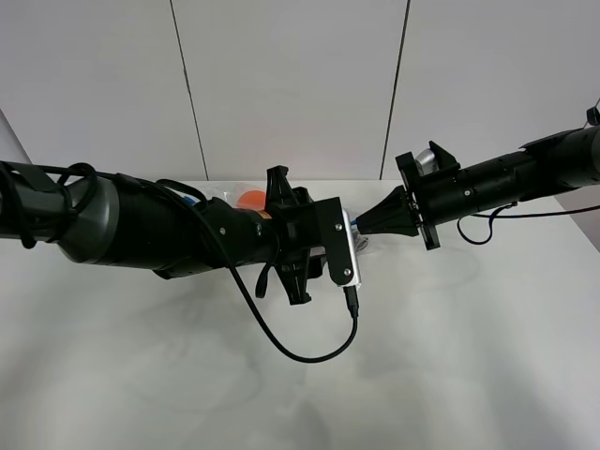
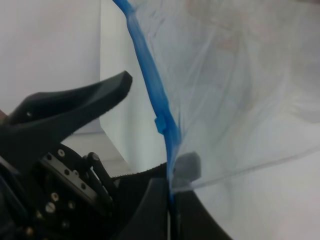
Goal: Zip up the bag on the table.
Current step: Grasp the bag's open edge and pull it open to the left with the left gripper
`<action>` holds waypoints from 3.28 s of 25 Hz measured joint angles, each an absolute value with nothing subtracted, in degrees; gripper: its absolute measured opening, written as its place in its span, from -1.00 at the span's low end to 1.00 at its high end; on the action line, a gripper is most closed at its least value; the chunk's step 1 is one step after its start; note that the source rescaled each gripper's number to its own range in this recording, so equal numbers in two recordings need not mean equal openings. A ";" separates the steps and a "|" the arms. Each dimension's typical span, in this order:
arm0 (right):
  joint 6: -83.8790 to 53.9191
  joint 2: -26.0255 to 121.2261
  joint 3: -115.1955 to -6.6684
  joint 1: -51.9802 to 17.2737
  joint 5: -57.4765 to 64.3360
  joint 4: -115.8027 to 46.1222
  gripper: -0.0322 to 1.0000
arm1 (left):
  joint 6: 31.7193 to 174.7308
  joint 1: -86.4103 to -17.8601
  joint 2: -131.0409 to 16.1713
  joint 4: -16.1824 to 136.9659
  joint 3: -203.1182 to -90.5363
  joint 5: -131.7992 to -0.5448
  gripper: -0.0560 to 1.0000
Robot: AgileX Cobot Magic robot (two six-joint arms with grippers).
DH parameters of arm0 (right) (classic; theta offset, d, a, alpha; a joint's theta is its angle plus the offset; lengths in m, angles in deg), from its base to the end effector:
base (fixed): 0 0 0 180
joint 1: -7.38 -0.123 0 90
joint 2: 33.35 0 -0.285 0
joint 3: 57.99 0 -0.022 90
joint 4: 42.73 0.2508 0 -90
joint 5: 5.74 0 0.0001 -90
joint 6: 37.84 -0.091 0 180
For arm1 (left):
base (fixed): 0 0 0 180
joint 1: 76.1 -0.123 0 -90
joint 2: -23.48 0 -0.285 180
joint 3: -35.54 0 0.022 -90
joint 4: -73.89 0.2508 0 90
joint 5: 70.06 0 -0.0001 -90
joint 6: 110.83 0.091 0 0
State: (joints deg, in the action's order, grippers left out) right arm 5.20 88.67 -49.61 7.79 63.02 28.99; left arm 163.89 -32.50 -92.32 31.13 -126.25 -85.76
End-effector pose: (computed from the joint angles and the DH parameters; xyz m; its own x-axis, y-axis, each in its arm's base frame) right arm 0.3647 0.0780 0.1773 -0.9923 0.0444 -0.1153 -0.0816 0.4646 0.8817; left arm 0.2977 -0.2605 0.1732 0.2189 0.8762 -0.4293 0.6496 0.1974 0.7342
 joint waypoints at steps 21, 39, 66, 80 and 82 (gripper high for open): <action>5.15 88.67 -49.61 7.79 62.96 29.64 -0.94 | 145.81 -32.50 -95.68 48.71 -126.25 -94.47 0.28; 5.15 88.67 -49.61 7.79 62.91 29.66 -0.94 | 145.64 -32.50 -95.79 48.77 -126.25 -94.73 -0.50; 5.15 88.67 -49.61 7.79 62.85 29.71 -0.94 | 142.22 -33.74 -95.79 55.35 -123.93 -95.91 -0.70; 5.15 88.67 -49.61 7.79 62.85 29.71 -0.94 | 138.69 -33.58 -95.79 58.04 -123.82 -96.02 -0.89; 5.15 88.67 -49.61 7.79 62.85 29.71 -0.94 | 138.77 -33.58 -95.79 58.04 -123.82 -96.02 -0.89</action>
